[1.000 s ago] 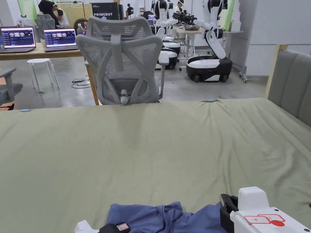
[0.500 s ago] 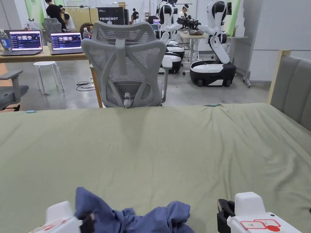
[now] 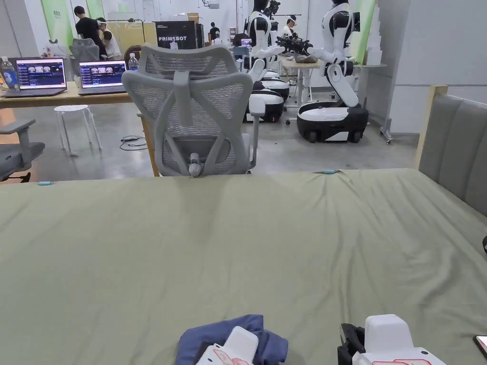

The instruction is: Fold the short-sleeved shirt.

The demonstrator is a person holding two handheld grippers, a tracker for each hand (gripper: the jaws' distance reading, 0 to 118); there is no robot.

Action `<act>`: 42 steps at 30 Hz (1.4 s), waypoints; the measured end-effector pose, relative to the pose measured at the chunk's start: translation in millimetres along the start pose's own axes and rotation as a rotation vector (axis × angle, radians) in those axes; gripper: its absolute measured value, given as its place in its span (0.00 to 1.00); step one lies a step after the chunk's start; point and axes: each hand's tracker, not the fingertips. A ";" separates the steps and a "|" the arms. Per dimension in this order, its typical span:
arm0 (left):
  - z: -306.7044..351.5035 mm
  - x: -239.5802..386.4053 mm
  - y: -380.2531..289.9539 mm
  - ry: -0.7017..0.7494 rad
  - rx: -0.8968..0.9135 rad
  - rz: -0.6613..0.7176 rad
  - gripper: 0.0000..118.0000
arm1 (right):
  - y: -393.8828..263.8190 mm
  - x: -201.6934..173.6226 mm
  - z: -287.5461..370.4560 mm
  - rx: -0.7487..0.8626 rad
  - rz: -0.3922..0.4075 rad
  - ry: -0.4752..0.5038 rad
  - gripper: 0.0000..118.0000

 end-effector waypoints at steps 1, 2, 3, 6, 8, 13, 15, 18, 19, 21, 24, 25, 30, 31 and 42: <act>9.6 -12.9 4.5 -0.007 0.016 0.059 0.82 | -0.5 -1.2 -0.9 -0.001 0.003 0.005 0.00; 28.4 -19.0 8.6 -0.029 0.032 0.114 0.82 | -1.3 -3.2 -2.7 -0.003 0.008 0.008 0.00; 43.6 -33.6 10.3 -0.072 0.081 0.205 0.83 | -0.6 -4.0 -3.4 -0.007 0.011 0.012 0.00; 41.1 -79.5 -7.6 -0.202 0.145 0.525 0.82 | -2.8 -8.3 -8.4 -0.015 0.006 0.032 0.00; 32.7 -101.9 -20.2 -0.263 0.117 0.682 0.82 | -6.3 -10.3 -14.6 -0.023 0.008 0.042 0.00; -3.0 -111.1 -52.0 -0.361 -0.003 0.917 0.37 | -5.5 -14.8 -19.8 -0.033 0.006 0.062 0.00; -12.1 -95.2 -59.1 -0.480 -0.003 0.971 0.07 | -4.6 -13.4 -20.6 -0.038 0.006 0.060 0.00; -24.0 -62.0 -60.6 -0.669 0.000 1.026 0.00 | -4.7 -10.3 -23.5 -0.047 0.003 0.058 0.00; -27.3 -47.6 -56.6 -0.678 -0.027 0.977 0.00 | -4.5 -7.6 -25.3 -0.052 -0.004 0.056 0.00; -34.9 -23.4 -48.9 -0.693 -0.080 0.876 0.00 | -5.1 -5.4 -28.0 -0.062 -0.014 0.060 0.00; -42.0 1.7 -41.3 -0.701 -0.102 0.880 0.00 | -5.2 -6.3 -29.0 -0.080 -0.028 0.072 0.00; -44.2 2.4 -41.5 -0.690 -0.105 0.884 0.00 | -5.6 -7.3 -30.9 -0.086 -0.030 0.077 0.00; -23.5 -27.8 -40.8 -0.659 -0.035 0.843 0.00 | -4.1 -21.8 -52.8 -0.137 -0.068 0.183 0.00; -11.6 -39.5 -40.1 -0.648 0.007 0.840 0.00 | -3.3 -25.2 -61.5 -0.148 -0.083 0.216 0.00; 25.6 -172.2 -121.4 -0.414 0.053 1.055 0.84 | -40.9 -42.2 -140.4 -0.372 -0.306 0.350 0.00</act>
